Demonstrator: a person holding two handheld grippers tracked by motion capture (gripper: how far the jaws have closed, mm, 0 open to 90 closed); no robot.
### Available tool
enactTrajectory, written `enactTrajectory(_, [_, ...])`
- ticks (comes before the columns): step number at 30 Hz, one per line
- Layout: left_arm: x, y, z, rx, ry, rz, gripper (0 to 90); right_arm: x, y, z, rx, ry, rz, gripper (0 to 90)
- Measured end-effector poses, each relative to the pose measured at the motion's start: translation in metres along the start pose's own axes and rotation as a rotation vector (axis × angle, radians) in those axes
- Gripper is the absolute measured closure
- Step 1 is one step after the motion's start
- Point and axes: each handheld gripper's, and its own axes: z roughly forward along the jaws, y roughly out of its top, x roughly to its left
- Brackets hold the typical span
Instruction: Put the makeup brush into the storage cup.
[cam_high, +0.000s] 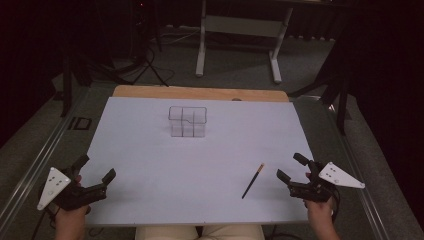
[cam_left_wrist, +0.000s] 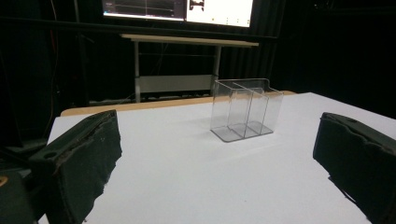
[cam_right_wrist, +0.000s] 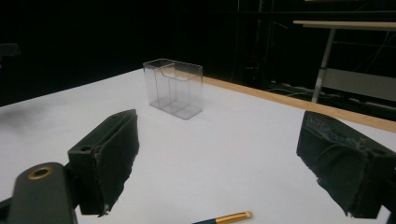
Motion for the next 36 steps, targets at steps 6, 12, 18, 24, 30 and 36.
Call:
enactTrajectory(6, [0.001, 0.001, 0.001, -0.006, 0.007, -0.005, 1.9, 0.002, 0.0, -0.003, -0.015, 0.037, 0.009, 12.8])
enactTrajectory(12, [0.001, 0.002, 0.003, -0.009, 0.0, -0.005, 2.0, 0.005, 0.0, -0.002, 0.001, 0.075, 0.026, 10.8])
enactTrajectory(18, [0.0, 0.002, 0.004, -0.006, -0.006, 0.001, 1.9, 0.008, 0.002, 0.0, 0.003, 0.062, 0.038, 9.6])
enactTrajectory(24, [0.001, 0.003, 0.001, -0.013, 0.004, -0.009, 2.0, 0.0, 0.002, 0.005, 0.061, 0.073, 0.124, 8.1])
enactTrajectory(30, [0.001, 0.004, -0.001, -0.018, 0.014, -0.007, 1.9, -0.014, 0.004, 0.005, 0.134, 0.063, 0.149, 8.1])
enactTrajectory(36, [0.001, 0.004, -0.001, -0.014, 0.02, -0.004, 2.0, -0.036, -0.009, 0.002, 0.252, 0.084, 0.168, 8.1])
